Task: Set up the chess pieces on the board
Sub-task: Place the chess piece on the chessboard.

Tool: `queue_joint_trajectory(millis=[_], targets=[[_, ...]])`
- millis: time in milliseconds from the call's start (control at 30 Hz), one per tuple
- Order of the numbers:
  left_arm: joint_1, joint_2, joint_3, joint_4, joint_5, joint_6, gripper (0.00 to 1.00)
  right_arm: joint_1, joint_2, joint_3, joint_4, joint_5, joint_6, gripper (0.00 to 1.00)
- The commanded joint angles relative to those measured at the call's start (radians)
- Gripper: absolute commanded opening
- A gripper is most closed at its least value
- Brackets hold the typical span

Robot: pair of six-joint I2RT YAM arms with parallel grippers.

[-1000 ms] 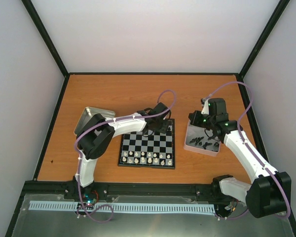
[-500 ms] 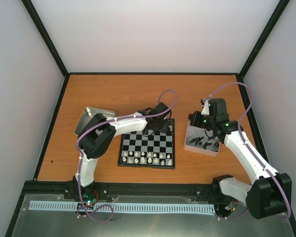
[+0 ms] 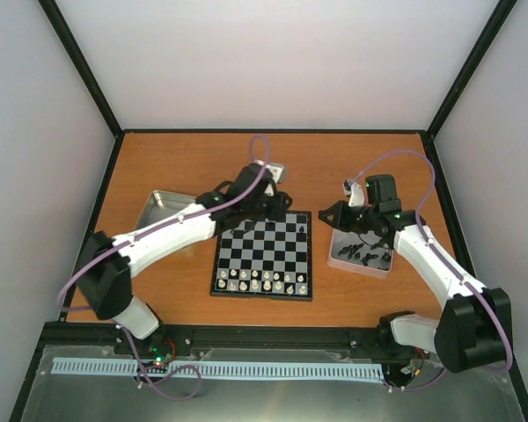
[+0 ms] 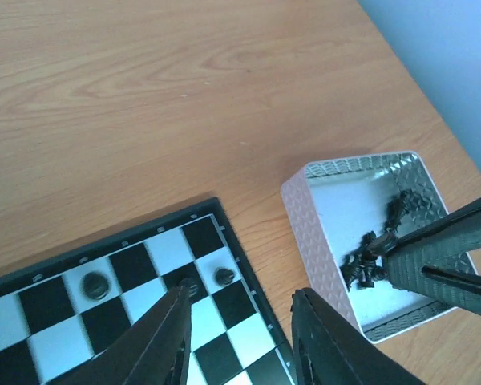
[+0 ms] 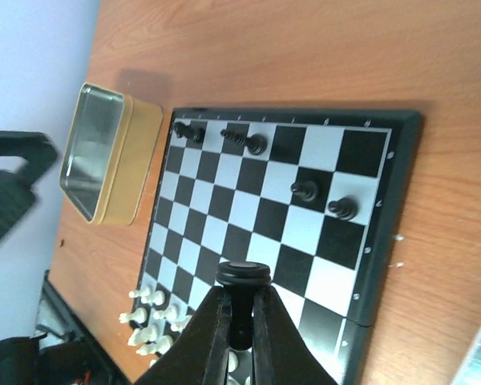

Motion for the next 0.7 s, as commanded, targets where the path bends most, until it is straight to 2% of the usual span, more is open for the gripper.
queue_joint_trajectory(millis=[0,167,333,667], targets=[[0.067,-0.13,-0.124,0.038,-0.028,-0.055,0.37,0.06,0.075,0.005,0.035,-0.103,0.112,0.03],[0.113,-0.279,-0.239,0.039,-0.167,-0.066,0.39,0.204,0.231,0.048,0.082,-0.04,0.343,0.03],[0.165,-0.396,-0.314,0.015,-0.221,-0.067,0.43,0.25,0.325,0.062,0.172,0.06,0.55,0.03],[0.185,-0.477,-0.371,0.01,-0.242,-0.025,0.48,0.33,0.517,0.219,0.13,0.118,0.642,0.03]])
